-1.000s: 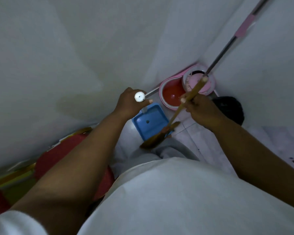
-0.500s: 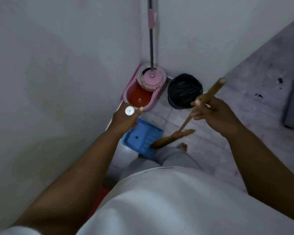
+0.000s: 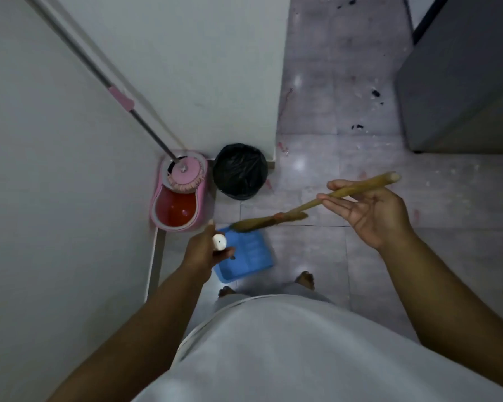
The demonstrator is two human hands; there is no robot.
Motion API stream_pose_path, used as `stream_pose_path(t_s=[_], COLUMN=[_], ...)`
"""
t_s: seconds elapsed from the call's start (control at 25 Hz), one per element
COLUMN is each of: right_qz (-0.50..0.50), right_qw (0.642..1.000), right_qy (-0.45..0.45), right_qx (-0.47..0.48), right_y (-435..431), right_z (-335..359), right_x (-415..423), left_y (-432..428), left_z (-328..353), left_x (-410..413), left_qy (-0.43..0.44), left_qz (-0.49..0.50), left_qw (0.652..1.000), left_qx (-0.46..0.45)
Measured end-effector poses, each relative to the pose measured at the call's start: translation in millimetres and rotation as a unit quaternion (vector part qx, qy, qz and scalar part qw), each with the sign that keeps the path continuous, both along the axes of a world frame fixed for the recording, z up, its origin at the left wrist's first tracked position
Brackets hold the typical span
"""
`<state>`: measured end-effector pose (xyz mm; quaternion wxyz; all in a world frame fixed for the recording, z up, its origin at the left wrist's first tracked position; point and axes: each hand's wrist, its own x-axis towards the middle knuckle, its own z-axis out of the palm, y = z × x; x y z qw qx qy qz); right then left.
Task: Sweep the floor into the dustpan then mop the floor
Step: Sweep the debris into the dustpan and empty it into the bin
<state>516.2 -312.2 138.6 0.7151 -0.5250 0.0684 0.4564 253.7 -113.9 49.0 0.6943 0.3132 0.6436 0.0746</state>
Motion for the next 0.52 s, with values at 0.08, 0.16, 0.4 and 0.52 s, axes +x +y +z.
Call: stream_pose_path(t_s=[0.08,0.16,0.4,0.52], right_qz=[-0.061,-0.082,-0.170,-0.219], right_qw=[0.997,0.994,0.980,0.949], right_qy=[-0.005,0.009,0.087,0.194], right_qx=[-0.047,-0.071,-0.052,-0.117], right_y=[-35.3,-75.1,-202.9,-249.2], right_z=[3.4,8.4,5.0,-12.2], right_x=[25.4,44.4,51.9,32.3], left_y=[-23.0,-39.5,-101.2,-127.9], left_z=[0.1,5.0,19.8,30.1], left_x=[31.7,65.5,153.0,188.2], left_qy=[-0.001,-0.017,-0.031,-0.025], left_qz=[-0.008,-0.026,-0.093,-0.165], left_qw=[1.000,0.999,0.987,0.970], left_qx=[-0.016,-0.029,-0.127,-0.176])
